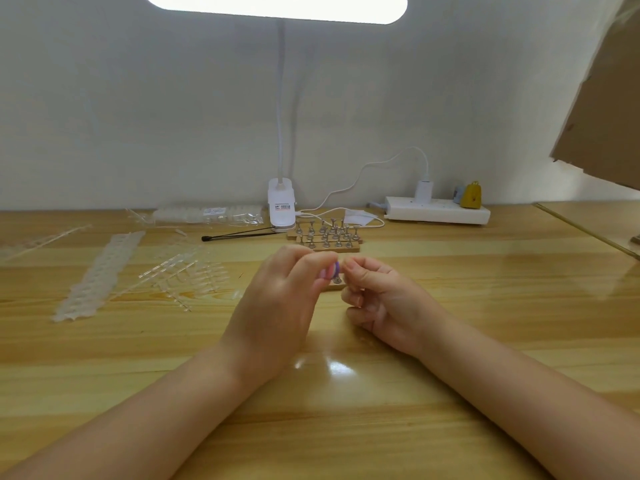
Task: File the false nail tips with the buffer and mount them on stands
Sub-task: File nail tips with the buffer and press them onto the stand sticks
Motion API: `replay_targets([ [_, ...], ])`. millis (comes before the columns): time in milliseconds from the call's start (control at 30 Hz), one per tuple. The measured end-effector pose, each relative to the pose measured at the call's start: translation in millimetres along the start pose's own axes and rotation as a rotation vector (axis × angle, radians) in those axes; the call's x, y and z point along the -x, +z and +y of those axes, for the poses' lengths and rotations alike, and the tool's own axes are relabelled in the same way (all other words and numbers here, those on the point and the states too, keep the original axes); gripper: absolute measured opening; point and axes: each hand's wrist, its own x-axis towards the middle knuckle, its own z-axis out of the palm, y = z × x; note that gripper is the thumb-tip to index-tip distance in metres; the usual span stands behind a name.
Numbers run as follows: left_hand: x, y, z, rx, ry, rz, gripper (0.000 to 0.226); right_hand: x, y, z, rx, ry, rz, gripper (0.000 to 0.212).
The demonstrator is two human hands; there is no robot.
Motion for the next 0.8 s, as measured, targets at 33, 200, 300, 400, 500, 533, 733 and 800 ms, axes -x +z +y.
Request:
replay_targets([
  [33,0.3,0.0,-2.3,-0.039,-0.043,0.001,0.024,-0.4,-0.3,-0.3,-0.007,0.003,0.01,0.009],
  [200,-4.4,-6.5,-5.9,-0.201,0.177,0.072,0.022,0.0,1.1,-0.2,0.0,0.021,0.019,0.012],
  [300,-5.7,-5.1,-4.8,-0.297,0.375,0.081,0.026,1.8,2.6,-2.1,0.032,0.02,-0.011,0.016],
  [400,-3.8,-4.8,-12.1,-0.354,0.345,0.047,0.033,2.0,2.3,-3.6,0.036,0.039,0.008,0.013],
  [500,-4.9,-9.0,-19.1,-0.321,0.25,0.066,0.034,1.5,1.3,-4.1,0.013,0.058,0.026,0.012],
  [533,-5.1,-9.4,-18.3,-0.289,0.271,0.079,0.031,1.6,1.6,-3.6,0.024,0.06,0.015,0.012],
  [733,-2.0,-3.6,-13.8,-0.284,0.354,0.011,0.045,0.4,0.7,-1.1,0.081,0.062,-0.081,0.011],
  [800,-4.8,-10.1,-17.6,-0.258,0.256,0.047,0.039,-0.2,-0.3,-1.4,0.084,0.082,-0.075,0.014],
])
